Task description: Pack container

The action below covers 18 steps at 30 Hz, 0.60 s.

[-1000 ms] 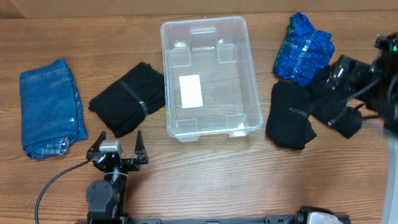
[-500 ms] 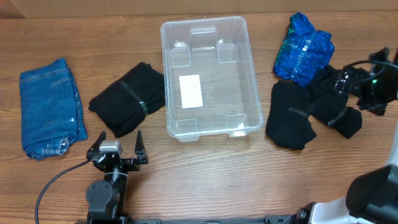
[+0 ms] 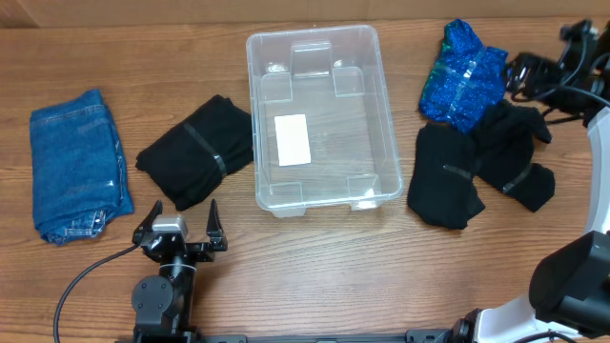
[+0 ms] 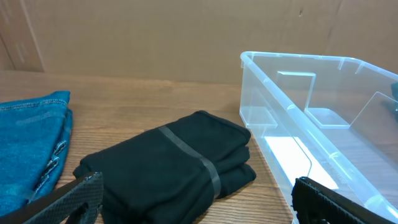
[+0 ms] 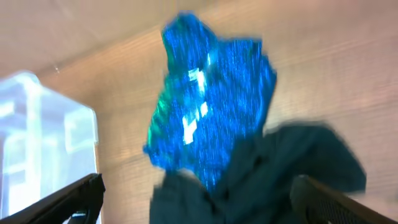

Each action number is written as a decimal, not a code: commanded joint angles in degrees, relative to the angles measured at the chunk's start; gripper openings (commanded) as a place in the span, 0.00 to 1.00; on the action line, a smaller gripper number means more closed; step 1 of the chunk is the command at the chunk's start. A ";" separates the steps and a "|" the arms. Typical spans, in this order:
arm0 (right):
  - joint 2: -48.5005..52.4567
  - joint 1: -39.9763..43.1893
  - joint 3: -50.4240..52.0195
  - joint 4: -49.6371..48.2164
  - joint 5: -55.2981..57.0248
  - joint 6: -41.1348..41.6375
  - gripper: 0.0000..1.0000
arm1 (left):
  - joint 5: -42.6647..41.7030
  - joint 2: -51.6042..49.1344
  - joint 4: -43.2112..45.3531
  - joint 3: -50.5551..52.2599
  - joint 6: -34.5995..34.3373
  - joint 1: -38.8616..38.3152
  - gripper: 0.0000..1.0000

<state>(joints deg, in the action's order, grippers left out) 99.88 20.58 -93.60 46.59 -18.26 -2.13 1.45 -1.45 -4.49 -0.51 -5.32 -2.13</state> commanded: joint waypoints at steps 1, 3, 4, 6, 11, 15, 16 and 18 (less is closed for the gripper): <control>1.31 -0.92 -0.57 -8.50 -1.77 4.39 1.00 | -0.48 0.00 0.20 0.24 1.51 0.24 1.00; 2.75 -1.90 -0.57 -14.34 -0.81 7.96 1.00 | -0.46 0.02 0.20 0.24 1.49 0.24 1.00; 3.37 -2.29 -0.57 -16.41 -0.22 8.79 1.00 | -0.48 0.02 0.20 0.24 1.49 0.24 1.00; 5.46 -3.34 -0.57 -20.96 1.60 10.62 1.00 | -0.46 0.02 0.20 0.24 1.49 0.24 1.00; 13.46 -4.50 -0.57 -29.86 3.17 12.35 1.00 | -0.48 0.02 0.20 0.24 1.51 0.24 1.00; 19.82 -4.11 -0.57 -33.68 4.96 14.64 1.00 | -0.46 0.02 0.17 0.24 1.51 0.24 1.00; 20.96 -4.07 -0.55 -33.03 5.01 14.62 1.00 | -0.46 0.02 0.20 0.24 1.51 0.24 1.00; 22.36 -4.07 -0.55 -29.18 5.79 14.60 1.00 | -0.48 0.02 0.20 0.24 1.49 0.24 1.00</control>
<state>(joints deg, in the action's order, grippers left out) 120.79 16.14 -93.69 14.68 -14.26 11.35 1.48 -1.52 -4.47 -0.51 -5.32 -2.13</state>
